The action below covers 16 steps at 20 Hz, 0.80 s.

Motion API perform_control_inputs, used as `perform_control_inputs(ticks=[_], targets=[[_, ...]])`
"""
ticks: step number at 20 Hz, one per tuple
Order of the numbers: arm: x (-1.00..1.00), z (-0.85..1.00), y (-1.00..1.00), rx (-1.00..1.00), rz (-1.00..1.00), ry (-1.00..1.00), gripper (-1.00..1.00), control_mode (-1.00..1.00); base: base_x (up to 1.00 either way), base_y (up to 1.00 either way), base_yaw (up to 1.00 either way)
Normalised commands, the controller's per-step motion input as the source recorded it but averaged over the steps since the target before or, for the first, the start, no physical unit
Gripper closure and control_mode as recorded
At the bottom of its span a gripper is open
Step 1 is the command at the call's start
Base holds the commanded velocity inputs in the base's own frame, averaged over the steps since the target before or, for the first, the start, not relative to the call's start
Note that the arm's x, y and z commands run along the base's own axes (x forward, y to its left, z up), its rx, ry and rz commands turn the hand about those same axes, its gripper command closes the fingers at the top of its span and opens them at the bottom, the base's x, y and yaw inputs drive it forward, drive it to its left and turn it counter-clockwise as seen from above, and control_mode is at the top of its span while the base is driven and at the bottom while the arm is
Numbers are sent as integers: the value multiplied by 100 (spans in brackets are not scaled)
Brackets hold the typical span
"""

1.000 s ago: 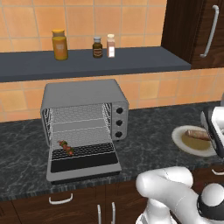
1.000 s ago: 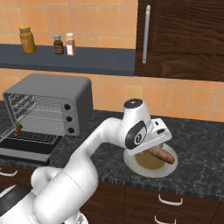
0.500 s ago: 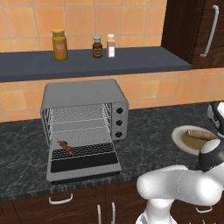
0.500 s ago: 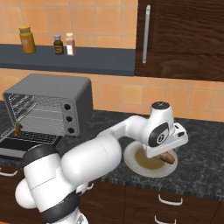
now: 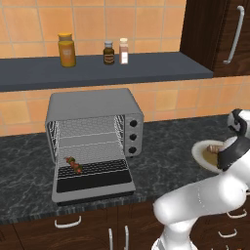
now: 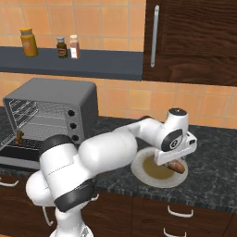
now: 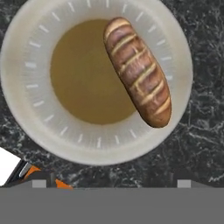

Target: Pick up the kebab skewer and baguette bread, and place them inside the toaster oven. Close the toaster oven door and start by setting the timer.

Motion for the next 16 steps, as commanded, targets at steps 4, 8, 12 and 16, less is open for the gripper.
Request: perform_control_inputs(ticks=[4, 8, 12, 16], targets=[[22, -40, 0, 0, 0, 15, -100, -100, 0, 0, 0], [14, -59, 0, 3, 2, 0, -100, -100, 0, 0, 0], [13, -43, -9, 0, 4, -11, -100, -100, 0, 0, 0], [34, -18, -21, 0, 2, -1, -100, -100, 0, 0, 0]])
